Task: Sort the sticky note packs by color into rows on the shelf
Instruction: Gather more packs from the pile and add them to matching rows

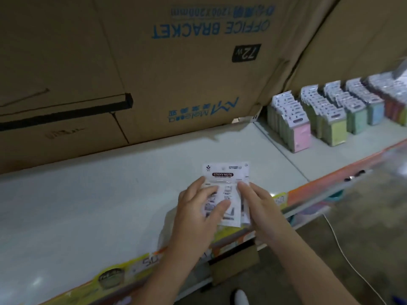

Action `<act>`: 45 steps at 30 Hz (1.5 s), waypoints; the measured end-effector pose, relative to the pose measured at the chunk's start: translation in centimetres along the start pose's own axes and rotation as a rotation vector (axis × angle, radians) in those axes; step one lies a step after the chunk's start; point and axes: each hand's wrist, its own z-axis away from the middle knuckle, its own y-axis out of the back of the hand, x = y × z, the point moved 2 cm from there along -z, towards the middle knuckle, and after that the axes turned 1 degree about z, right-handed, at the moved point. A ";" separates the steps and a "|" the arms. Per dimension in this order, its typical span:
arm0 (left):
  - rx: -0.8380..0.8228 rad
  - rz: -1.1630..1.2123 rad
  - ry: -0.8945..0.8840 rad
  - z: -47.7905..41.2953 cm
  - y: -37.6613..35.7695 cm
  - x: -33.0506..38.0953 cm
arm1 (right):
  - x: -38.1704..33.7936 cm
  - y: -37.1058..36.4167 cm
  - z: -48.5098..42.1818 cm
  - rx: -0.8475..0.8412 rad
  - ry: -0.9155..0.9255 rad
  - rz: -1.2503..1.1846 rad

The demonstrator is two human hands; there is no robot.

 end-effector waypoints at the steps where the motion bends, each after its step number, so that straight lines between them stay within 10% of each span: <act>1: -0.007 0.048 -0.001 0.1 -0.7 0.4 | 0.3 1.3 0.3 0.039 -0.036 -0.049; 18: -0.394 -0.120 0.116 6.9 -26.8 11.8 | 8.0 28.2 8.8 0.073 -0.058 -0.417; 45: -0.594 0.956 0.421 -1.2 -49.8 21.6 | 7.0 56.0 2.0 0.390 0.002 -0.078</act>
